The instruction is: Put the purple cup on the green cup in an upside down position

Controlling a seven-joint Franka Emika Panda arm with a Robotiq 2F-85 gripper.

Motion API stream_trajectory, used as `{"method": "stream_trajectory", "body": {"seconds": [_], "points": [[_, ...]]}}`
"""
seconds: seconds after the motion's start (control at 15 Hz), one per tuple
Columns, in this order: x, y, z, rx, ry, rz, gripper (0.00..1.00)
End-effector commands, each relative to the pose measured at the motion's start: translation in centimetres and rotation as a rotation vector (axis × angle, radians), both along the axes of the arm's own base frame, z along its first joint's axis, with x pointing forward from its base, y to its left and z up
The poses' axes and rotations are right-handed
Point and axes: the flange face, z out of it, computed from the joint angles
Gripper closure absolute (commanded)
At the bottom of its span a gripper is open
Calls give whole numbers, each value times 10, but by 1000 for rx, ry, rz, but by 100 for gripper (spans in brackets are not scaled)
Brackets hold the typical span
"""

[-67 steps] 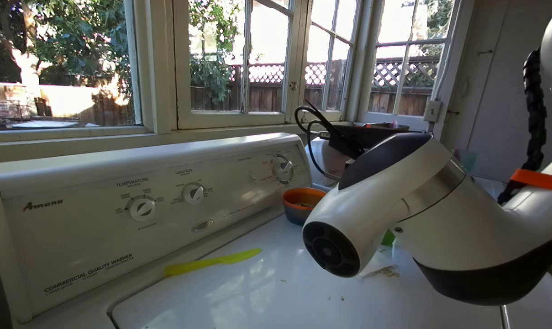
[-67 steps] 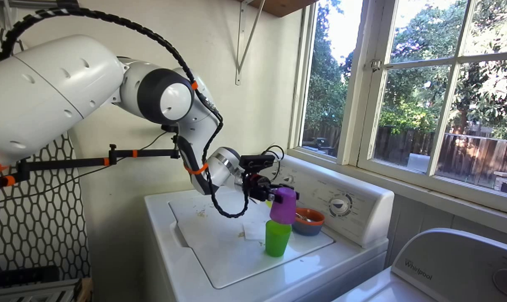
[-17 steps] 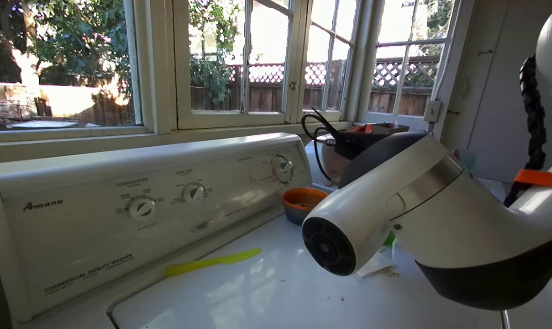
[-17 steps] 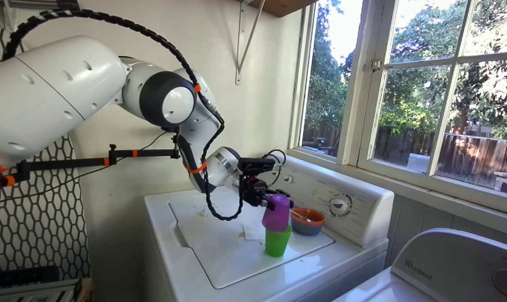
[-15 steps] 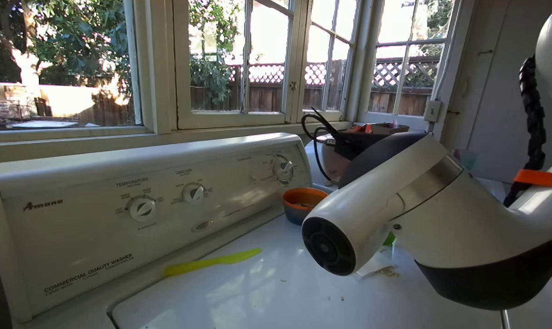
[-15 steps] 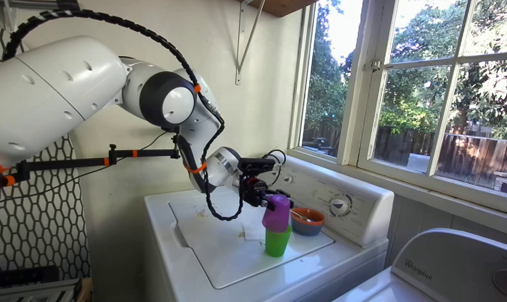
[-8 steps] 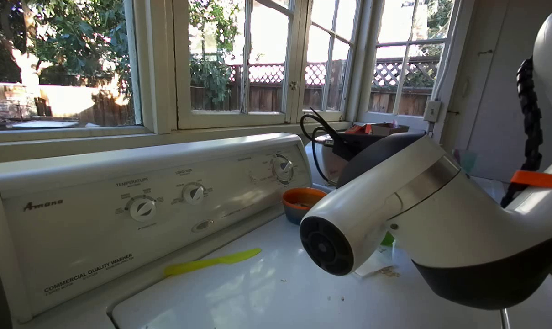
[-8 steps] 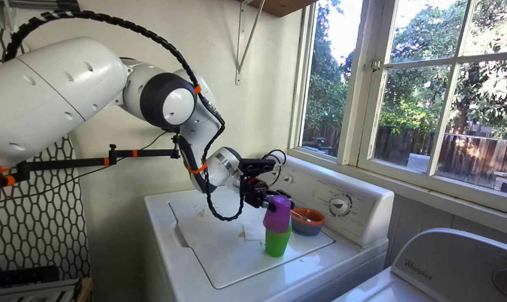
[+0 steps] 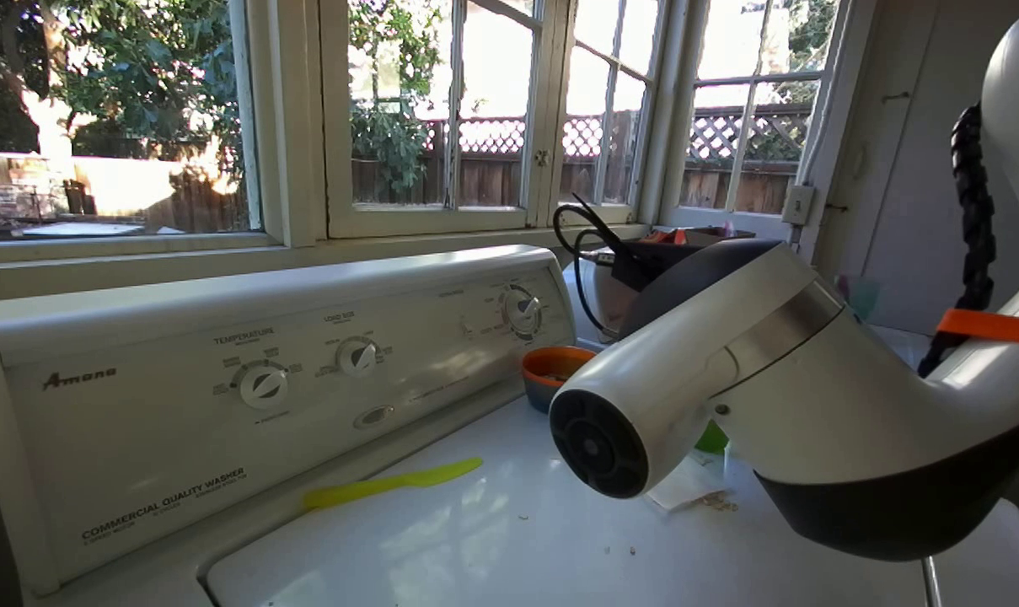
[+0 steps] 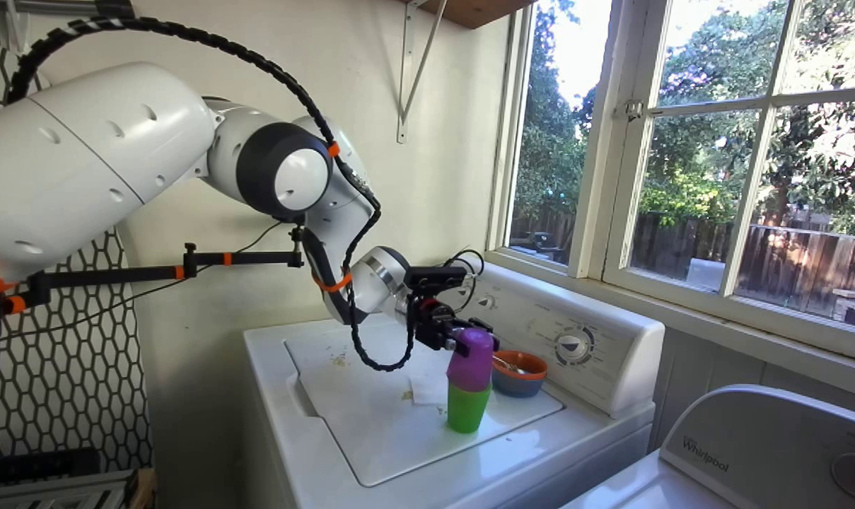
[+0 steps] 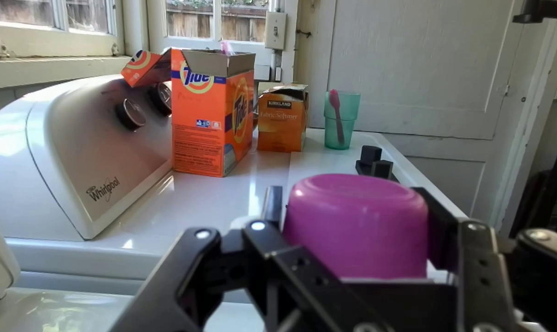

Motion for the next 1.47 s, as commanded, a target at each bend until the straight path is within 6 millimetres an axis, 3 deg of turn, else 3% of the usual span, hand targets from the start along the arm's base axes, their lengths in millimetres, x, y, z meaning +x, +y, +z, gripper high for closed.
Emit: {"method": "stream_trajectory", "body": {"seconds": [0.0,1.4], "points": [[6,1,-2,9,-17,14,56],[5,-3,-10,-20,-14,13,56]]}}
